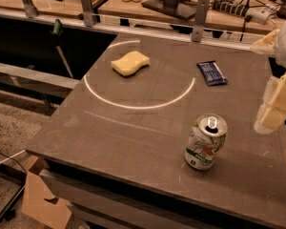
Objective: Move 7up can near rxbar blueberry
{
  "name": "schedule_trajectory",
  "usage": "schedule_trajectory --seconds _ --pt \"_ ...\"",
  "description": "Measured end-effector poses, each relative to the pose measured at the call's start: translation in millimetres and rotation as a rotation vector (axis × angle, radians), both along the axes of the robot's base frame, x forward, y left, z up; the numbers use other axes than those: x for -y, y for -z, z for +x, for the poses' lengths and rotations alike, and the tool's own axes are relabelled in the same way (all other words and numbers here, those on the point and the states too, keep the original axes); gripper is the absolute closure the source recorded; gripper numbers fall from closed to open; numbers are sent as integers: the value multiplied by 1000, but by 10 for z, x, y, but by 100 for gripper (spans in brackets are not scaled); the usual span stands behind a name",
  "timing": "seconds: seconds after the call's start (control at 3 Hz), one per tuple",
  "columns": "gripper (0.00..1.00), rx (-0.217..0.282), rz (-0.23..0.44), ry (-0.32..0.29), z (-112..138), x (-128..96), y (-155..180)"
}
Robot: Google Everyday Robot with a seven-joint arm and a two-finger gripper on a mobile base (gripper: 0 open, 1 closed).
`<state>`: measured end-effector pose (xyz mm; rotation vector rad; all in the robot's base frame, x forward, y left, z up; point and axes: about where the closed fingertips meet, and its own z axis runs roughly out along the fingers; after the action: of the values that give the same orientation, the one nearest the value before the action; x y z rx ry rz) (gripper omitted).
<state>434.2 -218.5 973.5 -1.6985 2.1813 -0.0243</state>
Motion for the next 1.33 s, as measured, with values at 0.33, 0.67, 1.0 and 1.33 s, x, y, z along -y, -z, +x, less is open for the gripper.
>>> schedule_trajectory --seconds 0.33,0.67,1.0,1.33 --pt "0 30 160 4 -6 358 366" --pt "0 26 375 -41 -156 656 792" --pt "0 2 750 -152 -603 489 739" --pt "0 20 736 -144 -527 452 668"
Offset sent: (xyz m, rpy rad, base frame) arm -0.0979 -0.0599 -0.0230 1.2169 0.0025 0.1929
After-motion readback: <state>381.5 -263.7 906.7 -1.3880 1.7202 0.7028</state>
